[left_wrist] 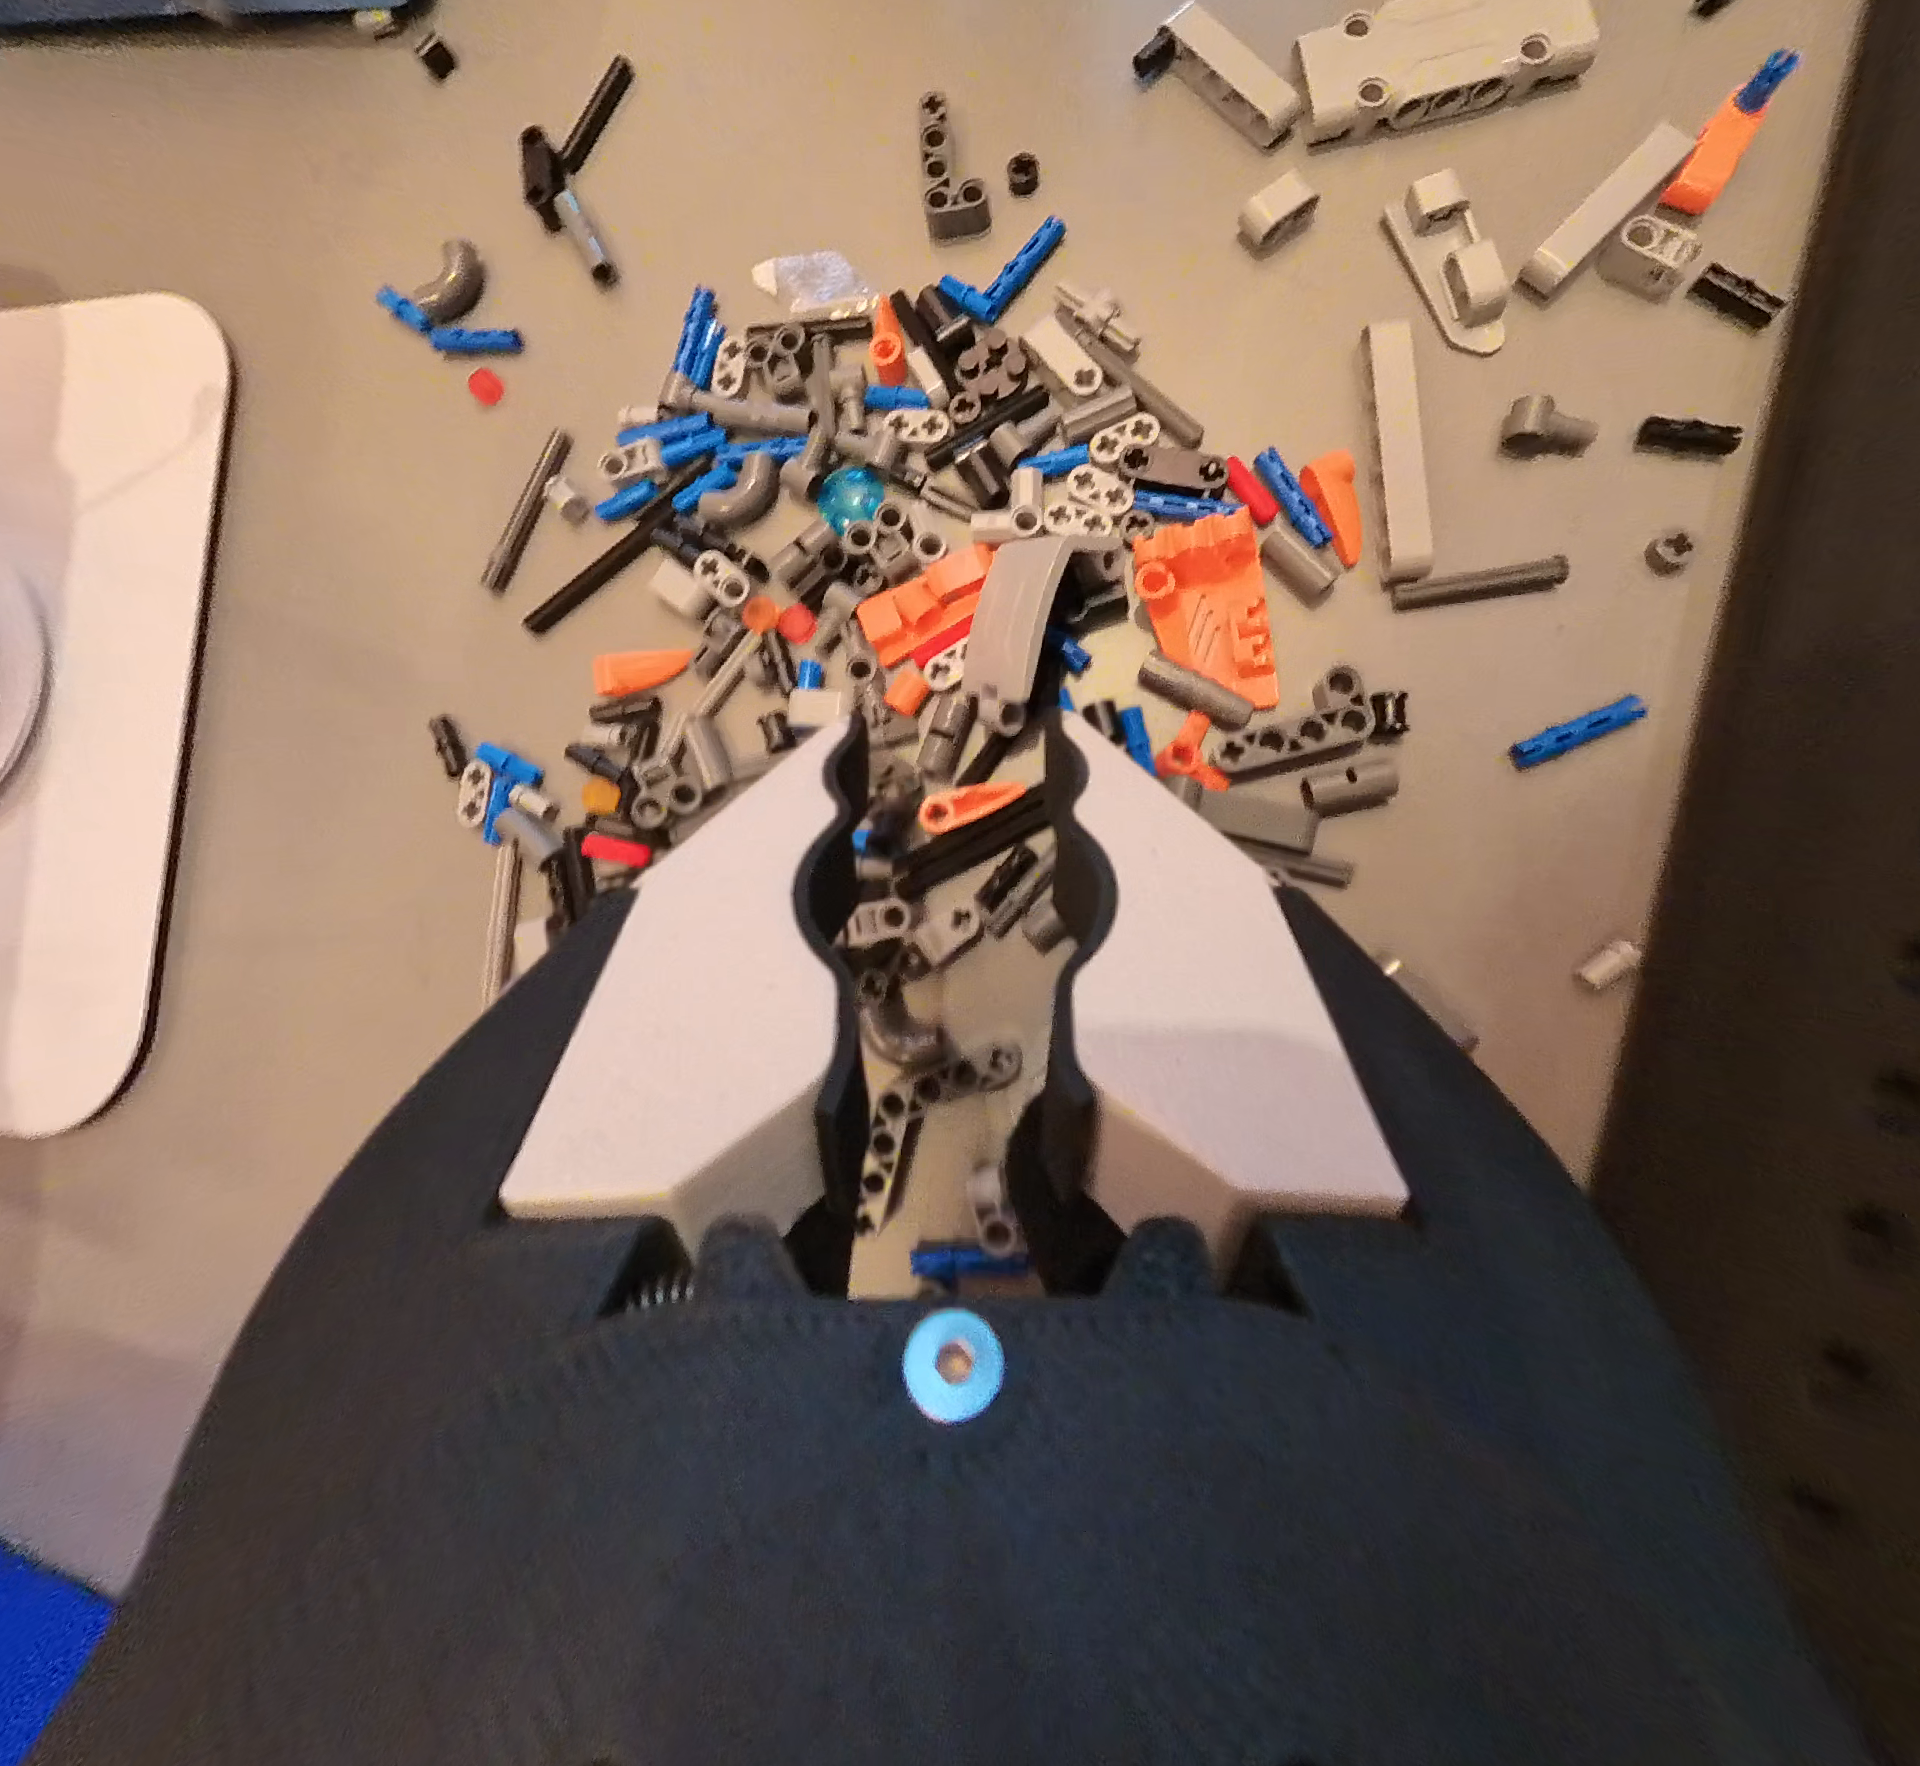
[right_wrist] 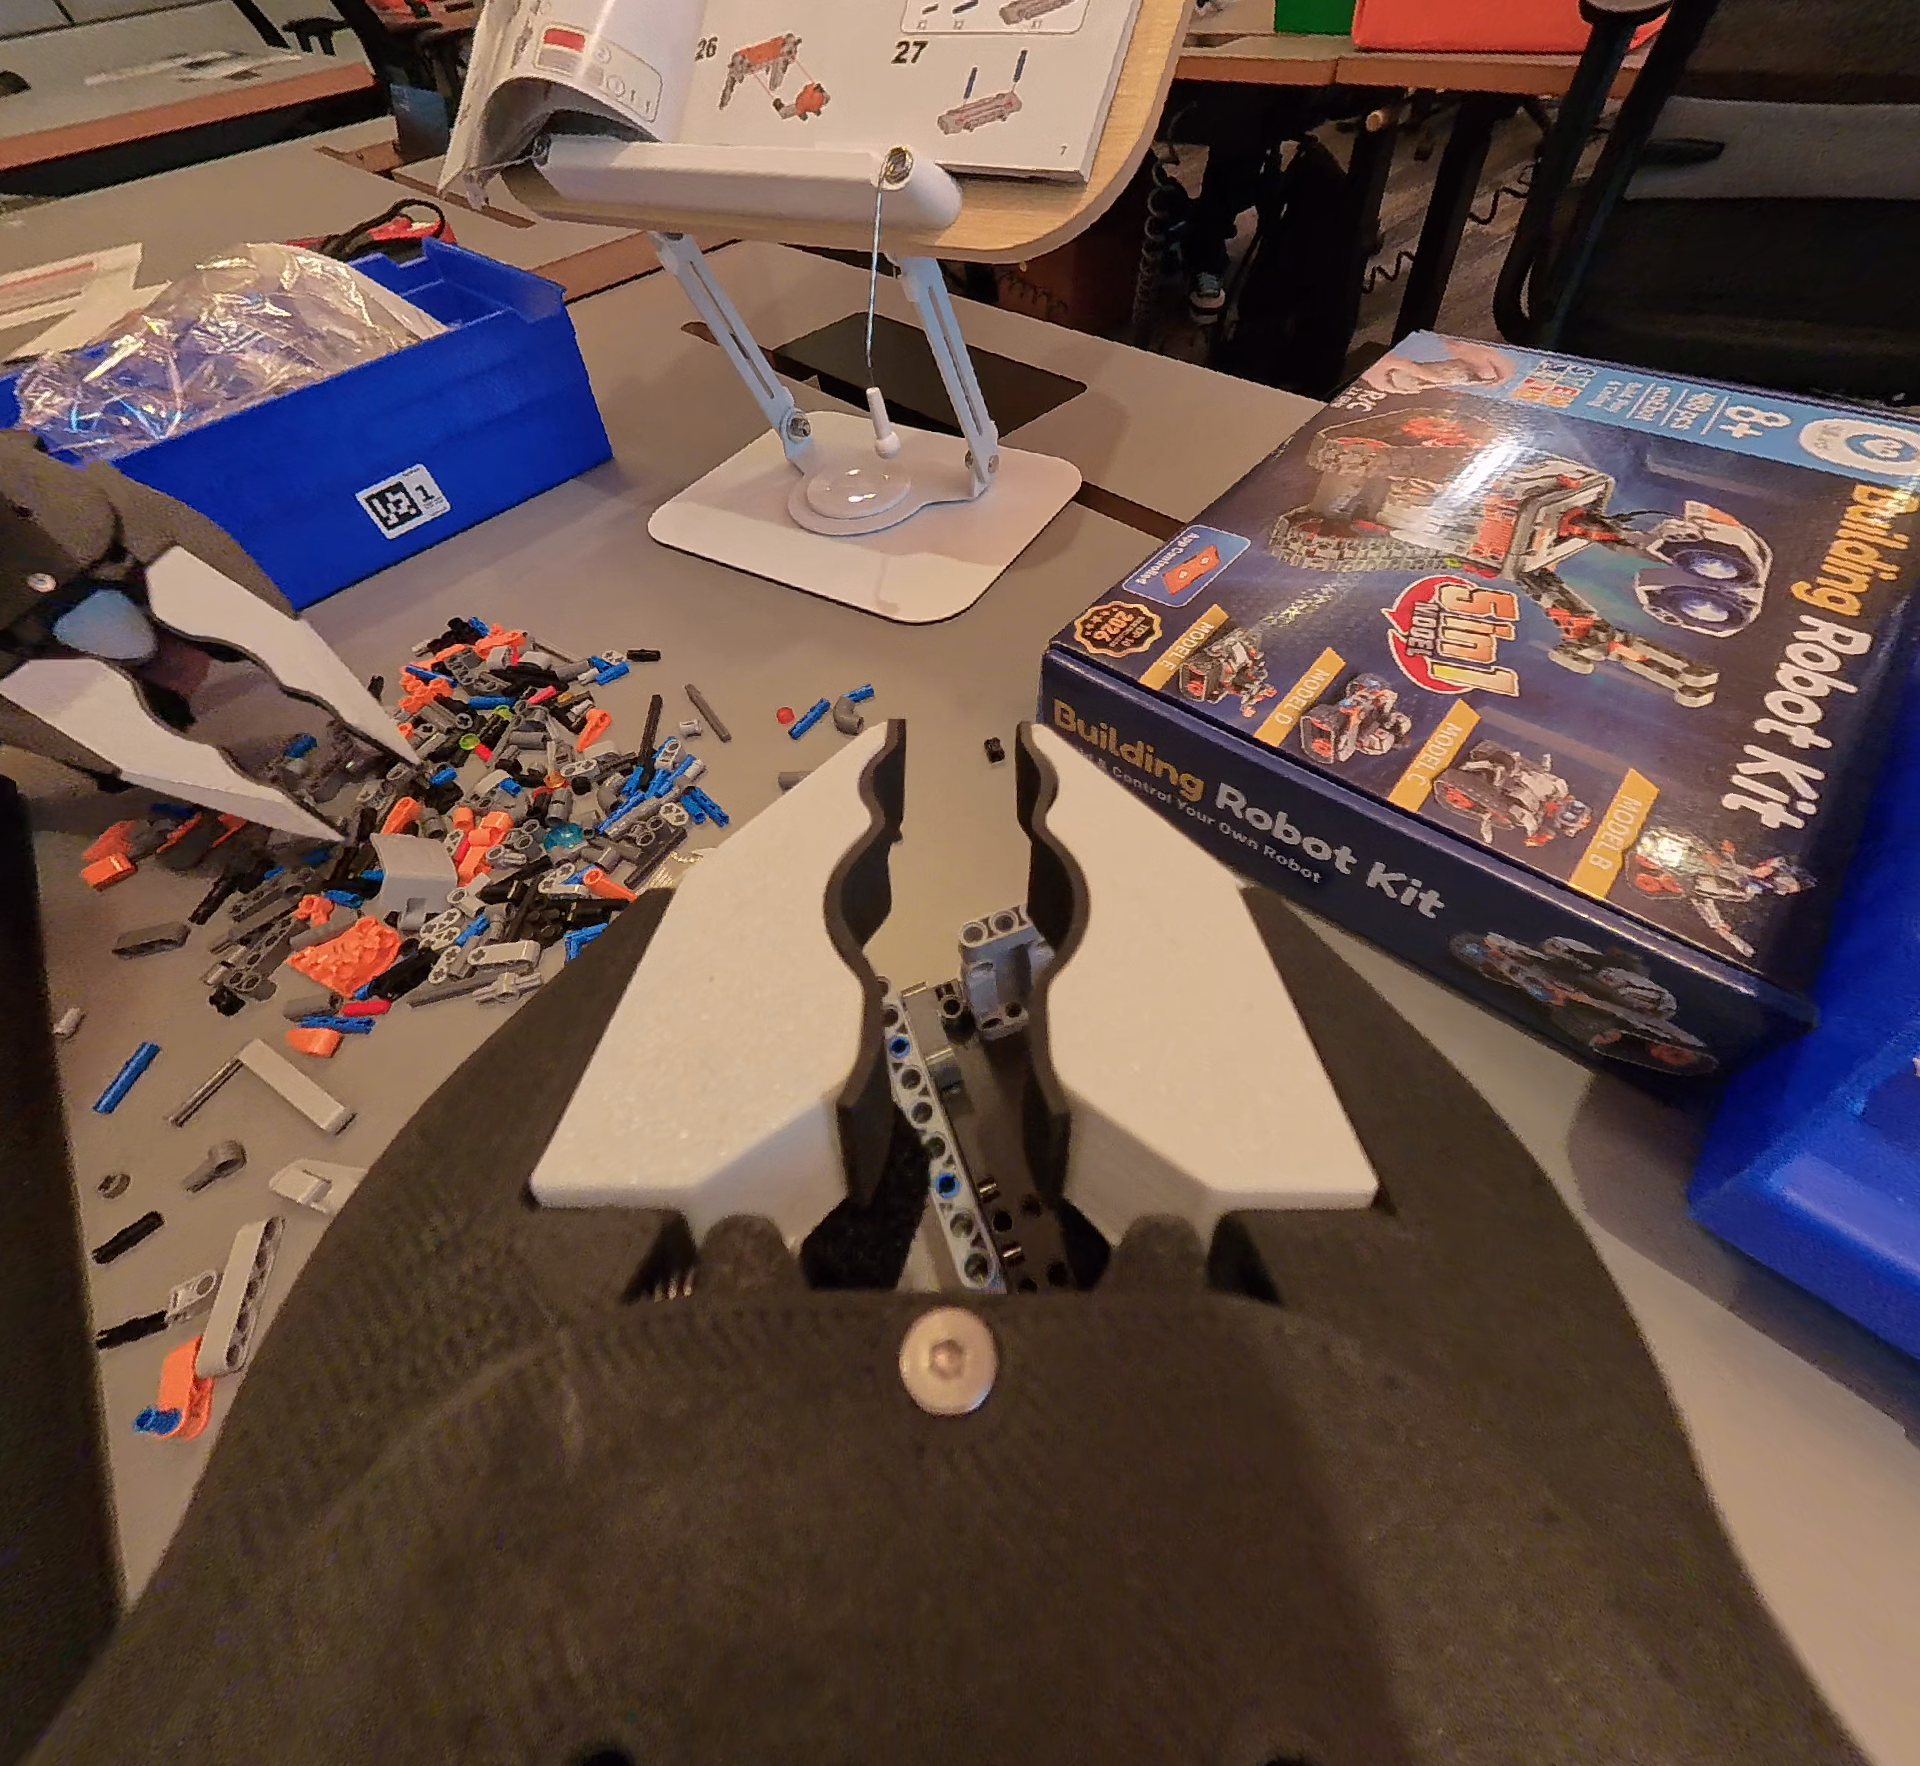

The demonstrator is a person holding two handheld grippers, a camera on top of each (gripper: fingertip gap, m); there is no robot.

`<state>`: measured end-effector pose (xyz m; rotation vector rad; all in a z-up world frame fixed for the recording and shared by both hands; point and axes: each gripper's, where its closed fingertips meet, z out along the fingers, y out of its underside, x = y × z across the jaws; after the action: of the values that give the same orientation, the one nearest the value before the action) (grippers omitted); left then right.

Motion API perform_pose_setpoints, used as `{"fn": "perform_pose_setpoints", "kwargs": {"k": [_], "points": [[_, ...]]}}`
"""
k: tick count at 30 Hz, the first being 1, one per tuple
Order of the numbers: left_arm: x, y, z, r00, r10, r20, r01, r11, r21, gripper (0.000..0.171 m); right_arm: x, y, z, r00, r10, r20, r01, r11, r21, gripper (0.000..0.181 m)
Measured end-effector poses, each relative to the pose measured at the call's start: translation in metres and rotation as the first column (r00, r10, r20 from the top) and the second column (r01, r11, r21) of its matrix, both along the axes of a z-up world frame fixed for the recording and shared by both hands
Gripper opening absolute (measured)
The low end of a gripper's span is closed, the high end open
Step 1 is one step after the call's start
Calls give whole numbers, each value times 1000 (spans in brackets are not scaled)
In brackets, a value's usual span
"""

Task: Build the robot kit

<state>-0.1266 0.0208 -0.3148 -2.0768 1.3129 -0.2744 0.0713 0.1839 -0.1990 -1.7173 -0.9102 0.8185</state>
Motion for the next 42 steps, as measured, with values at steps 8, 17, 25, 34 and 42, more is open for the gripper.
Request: {"fn": "perform_pose_setpoints", "kwargs": {"k": [8,17,25,34,42], "points": [[27,-1,-16,995,-95,17,95,995,-32,15,-9,-6,-4,999,32,18,-32,999,-4,19],[27,-2,-20,996,-88,-21,88,996,1,1,-13,-8,-10,998,43,34,-42,999,-15,19],[-2,-7,-10,999,33,4,-33,999,25,0,-13,-8,-12,998,48,34,-47,999,-22,19],[-37,-17,-9,985,169,38,-168,986,-11,0,-13,-10,-12,998,55,35,-54,998,-22,19],[-42,-23,-18,986,166,-7,-167,986,-33,1,-14,-10,-12,998,58,37,-57,998,-25,19]]}}
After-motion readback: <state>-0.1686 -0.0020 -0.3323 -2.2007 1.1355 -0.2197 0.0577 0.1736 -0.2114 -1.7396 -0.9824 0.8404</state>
